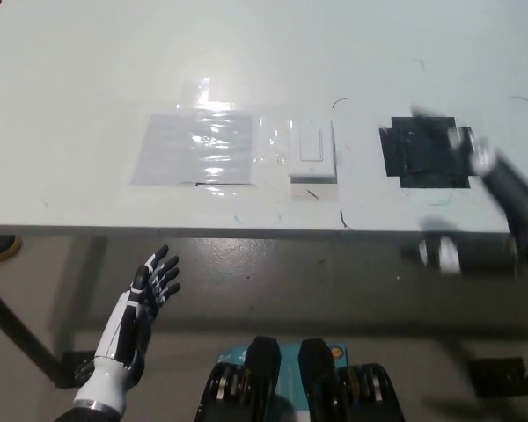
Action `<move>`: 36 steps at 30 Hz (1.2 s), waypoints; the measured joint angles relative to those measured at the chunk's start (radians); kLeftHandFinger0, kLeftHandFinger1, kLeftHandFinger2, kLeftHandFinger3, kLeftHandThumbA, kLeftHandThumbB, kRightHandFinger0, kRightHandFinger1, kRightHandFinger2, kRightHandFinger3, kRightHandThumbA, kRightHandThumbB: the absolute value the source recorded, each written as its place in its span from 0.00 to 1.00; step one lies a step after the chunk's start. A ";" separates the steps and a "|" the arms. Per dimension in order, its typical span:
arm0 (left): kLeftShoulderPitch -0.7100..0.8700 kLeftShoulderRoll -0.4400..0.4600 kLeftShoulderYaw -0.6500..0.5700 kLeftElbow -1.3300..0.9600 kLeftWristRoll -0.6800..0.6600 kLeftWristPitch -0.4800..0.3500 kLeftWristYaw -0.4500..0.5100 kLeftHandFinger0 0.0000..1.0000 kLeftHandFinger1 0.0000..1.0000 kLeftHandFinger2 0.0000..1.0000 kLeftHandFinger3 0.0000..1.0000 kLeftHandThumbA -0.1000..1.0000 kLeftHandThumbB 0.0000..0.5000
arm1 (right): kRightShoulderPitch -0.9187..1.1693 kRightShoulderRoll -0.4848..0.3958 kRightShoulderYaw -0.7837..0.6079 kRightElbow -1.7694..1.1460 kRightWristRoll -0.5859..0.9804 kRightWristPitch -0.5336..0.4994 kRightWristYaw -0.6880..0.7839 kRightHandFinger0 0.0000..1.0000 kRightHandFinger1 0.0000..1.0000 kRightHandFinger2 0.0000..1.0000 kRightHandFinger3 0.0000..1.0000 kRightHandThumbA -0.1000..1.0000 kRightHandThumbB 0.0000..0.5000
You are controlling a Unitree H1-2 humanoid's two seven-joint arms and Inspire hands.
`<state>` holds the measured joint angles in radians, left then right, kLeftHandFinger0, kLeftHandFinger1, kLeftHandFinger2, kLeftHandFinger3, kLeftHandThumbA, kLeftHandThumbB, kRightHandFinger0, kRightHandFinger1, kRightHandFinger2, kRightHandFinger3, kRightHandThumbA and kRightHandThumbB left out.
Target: A white switch is kept at the centre of the table close to the robot and the robot uses its right hand to press it to turn it on
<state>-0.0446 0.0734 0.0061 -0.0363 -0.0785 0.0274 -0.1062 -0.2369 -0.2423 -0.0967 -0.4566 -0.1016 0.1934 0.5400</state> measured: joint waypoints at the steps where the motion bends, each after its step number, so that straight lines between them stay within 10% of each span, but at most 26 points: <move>1: 0.000 0.000 0.000 0.000 0.000 0.001 0.000 1.00 1.00 1.00 1.00 1.00 0.26 | 0.044 0.017 -0.006 -0.014 0.016 -0.001 -0.003 1.00 1.00 1.00 1.00 1.00 0.53; 7: -0.004 0.000 0.000 0.001 -0.006 0.004 0.000 1.00 1.00 1.00 1.00 1.00 0.22 | 0.234 0.119 -0.039 -0.062 0.124 -0.026 -0.024 1.00 1.00 1.00 1.00 1.00 0.45; 9: -0.009 0.000 0.001 0.000 -0.009 0.005 0.000 1.00 1.00 1.00 1.00 1.00 0.25 | 0.257 0.161 -0.052 -0.051 0.157 -0.052 -0.037 1.00 1.00 1.00 1.00 1.00 0.27; 36: -0.046 0.001 0.001 -0.009 -0.028 0.006 -0.001 1.00 1.00 1.00 1.00 1.00 0.18 | 0.181 0.212 -0.120 0.488 0.283 -0.273 -0.190 1.00 1.00 1.00 1.00 1.00 0.29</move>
<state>-0.0910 0.0739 0.0073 -0.0458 -0.1069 0.0332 -0.1068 -0.0563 -0.0306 -0.2163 0.0318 0.1813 -0.0792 0.3503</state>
